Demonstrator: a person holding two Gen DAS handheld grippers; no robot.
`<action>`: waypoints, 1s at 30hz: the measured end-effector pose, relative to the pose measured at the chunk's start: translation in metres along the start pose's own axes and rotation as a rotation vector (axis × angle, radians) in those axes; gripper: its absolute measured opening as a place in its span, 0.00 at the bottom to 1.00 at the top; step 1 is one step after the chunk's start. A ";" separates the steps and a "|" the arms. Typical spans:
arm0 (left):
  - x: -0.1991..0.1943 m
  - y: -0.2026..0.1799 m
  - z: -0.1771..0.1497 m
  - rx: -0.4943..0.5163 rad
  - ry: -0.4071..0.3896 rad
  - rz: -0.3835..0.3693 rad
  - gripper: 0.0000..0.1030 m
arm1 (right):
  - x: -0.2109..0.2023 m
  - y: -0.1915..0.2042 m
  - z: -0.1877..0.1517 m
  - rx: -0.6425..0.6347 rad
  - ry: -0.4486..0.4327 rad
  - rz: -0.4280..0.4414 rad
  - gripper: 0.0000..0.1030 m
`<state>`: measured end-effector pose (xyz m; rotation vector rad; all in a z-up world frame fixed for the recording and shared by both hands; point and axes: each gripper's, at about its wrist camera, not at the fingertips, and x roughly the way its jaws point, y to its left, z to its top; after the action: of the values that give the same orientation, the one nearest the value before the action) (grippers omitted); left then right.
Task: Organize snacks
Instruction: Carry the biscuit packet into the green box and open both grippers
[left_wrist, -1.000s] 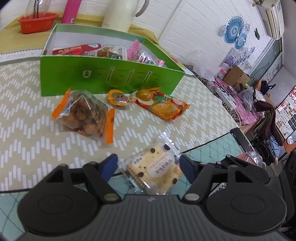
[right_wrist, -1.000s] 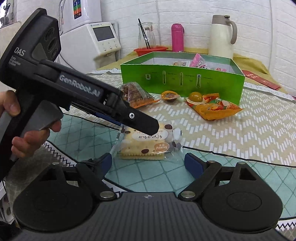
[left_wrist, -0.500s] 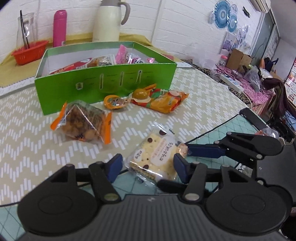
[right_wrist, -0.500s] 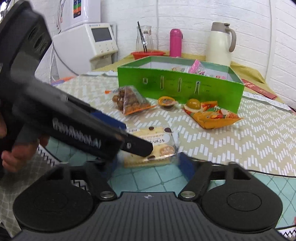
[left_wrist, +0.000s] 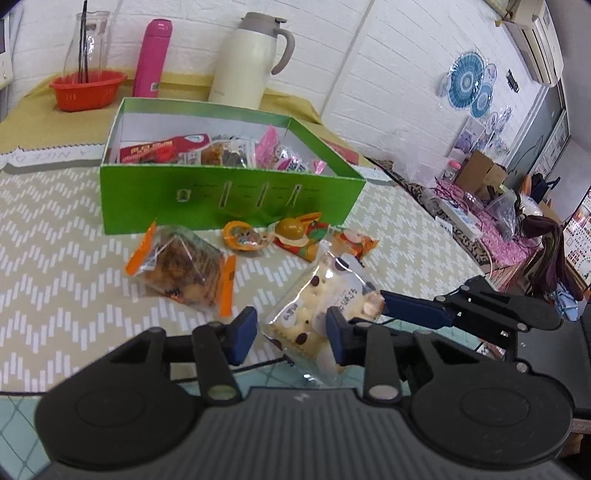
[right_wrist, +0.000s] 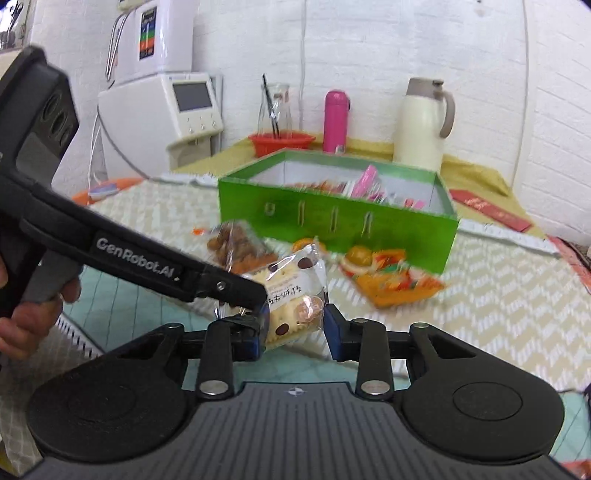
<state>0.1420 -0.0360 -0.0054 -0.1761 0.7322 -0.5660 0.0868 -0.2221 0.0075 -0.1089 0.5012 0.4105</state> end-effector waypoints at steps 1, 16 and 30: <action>-0.002 -0.002 0.004 0.005 -0.016 0.003 0.30 | 0.000 -0.003 0.005 -0.001 -0.013 -0.002 0.54; 0.008 0.003 0.096 -0.026 -0.145 0.013 0.30 | 0.033 -0.036 0.083 -0.068 -0.194 -0.064 0.52; 0.102 0.030 0.159 -0.110 -0.096 0.031 0.30 | 0.105 -0.105 0.096 0.088 -0.174 -0.066 0.52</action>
<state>0.3236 -0.0734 0.0416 -0.2913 0.6716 -0.4848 0.2558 -0.2615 0.0403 -0.0042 0.3422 0.3295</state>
